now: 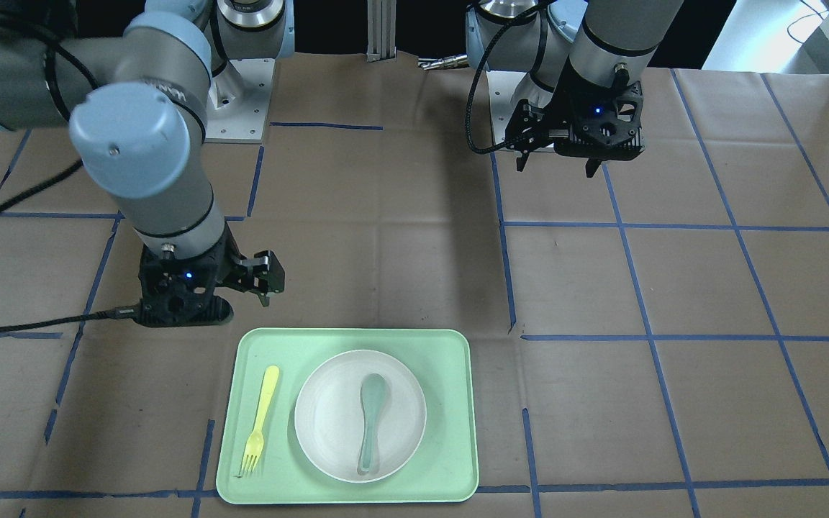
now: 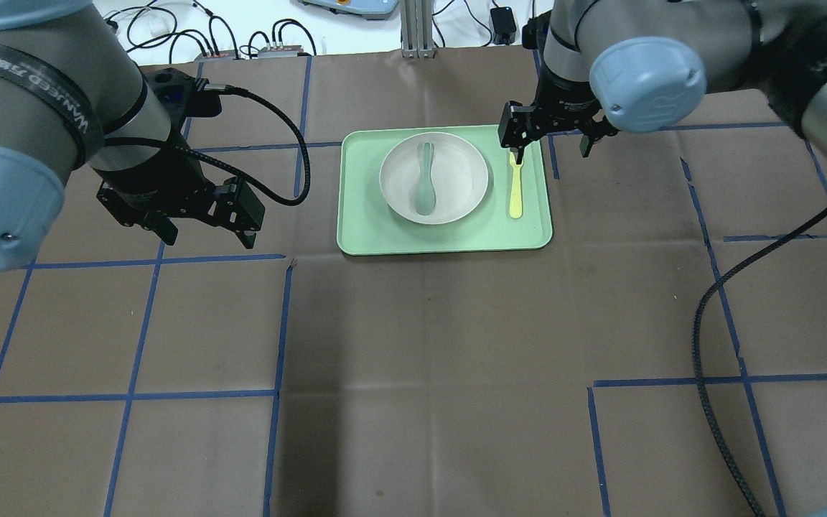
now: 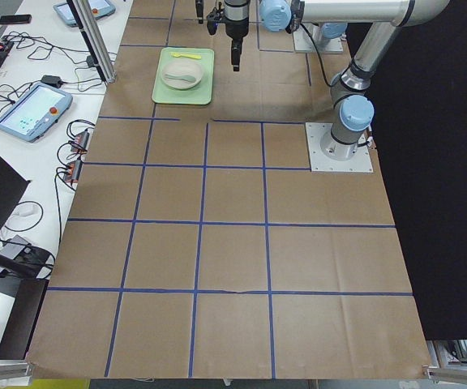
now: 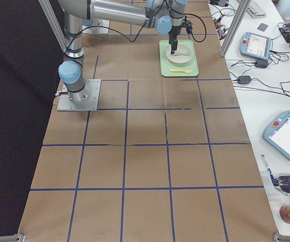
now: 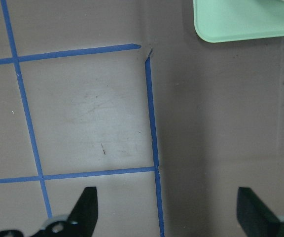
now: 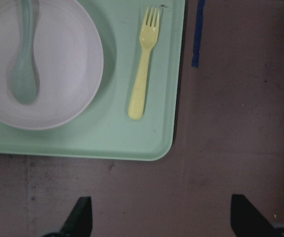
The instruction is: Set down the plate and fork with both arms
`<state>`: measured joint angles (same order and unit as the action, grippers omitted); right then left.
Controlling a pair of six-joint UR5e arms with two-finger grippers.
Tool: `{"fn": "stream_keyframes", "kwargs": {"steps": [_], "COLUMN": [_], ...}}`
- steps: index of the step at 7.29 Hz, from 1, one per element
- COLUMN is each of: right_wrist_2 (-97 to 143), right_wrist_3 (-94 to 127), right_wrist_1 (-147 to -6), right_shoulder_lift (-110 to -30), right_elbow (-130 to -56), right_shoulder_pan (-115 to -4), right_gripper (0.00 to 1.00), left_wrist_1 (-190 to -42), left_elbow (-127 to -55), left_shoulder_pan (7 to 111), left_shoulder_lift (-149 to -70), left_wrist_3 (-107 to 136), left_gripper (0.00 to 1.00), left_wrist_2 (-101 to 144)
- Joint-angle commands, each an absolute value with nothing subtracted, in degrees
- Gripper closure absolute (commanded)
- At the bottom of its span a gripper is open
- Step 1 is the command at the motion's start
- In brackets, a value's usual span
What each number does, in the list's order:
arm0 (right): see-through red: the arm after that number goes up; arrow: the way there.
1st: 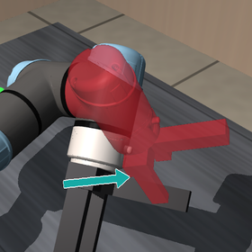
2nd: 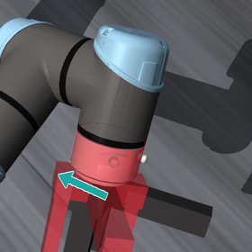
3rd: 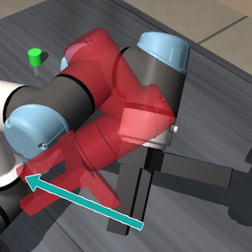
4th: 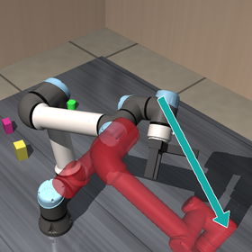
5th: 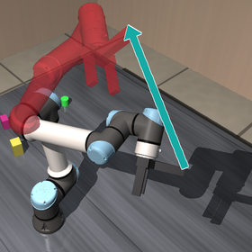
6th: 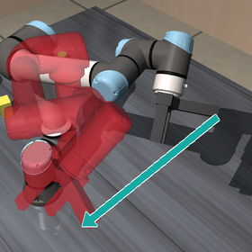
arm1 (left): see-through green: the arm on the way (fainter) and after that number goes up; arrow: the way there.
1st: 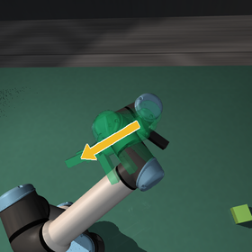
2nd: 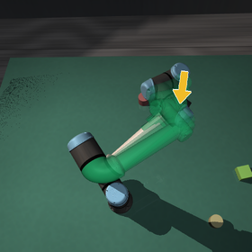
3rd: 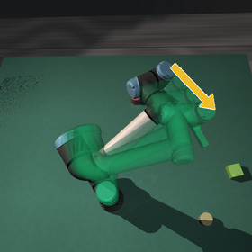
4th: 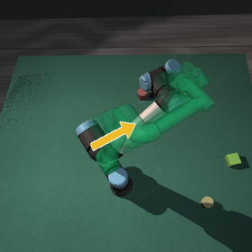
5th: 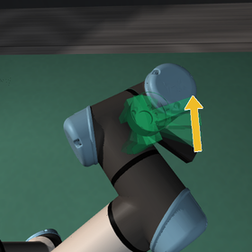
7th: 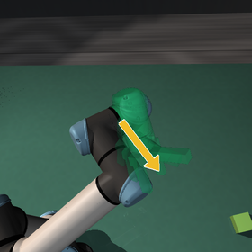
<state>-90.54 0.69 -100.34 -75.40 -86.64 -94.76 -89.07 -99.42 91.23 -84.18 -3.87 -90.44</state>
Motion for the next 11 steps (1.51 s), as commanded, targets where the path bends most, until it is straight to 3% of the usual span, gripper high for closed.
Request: {"fn": "stream_keyframes", "kwargs": {"steps": [1,3,6,11], "right_wrist_2": [-90.18,-90.18,-89.82,-89.91], "right_wrist_3": [-4.73,-5.89,-1.26,-0.70], "right_wrist_1": [-89.08,-85.70,-90.32,-90.62], "right_shoulder_lift": [-83.73,-86.48,-91.48,-91.23], "right_elbow": [-86.66,-86.92,-94.82,-94.39], "right_shoulder_pan": [-90.11,-88.77,-89.73,-89.82], "right_gripper": [0.00,0.01,0.00,0.00], "left_wrist_1": [-89.03,-89.03,-88.95,-88.95], "left_elbow": [-99.32,-99.40,-98.01,-99.31], "left_shoulder_pan": [91.23,91.23,91.23,91.23], "left_shoulder_lift": [-84.20,-84.11,-85.42,-84.20], "left_wrist_3": [-3.87,-3.87,-3.08,-3.08], "left_gripper": [0.00,0.00,0.00,0.00], "left_wrist_2": [-90.44,-90.53,-90.09,-90.35]}}
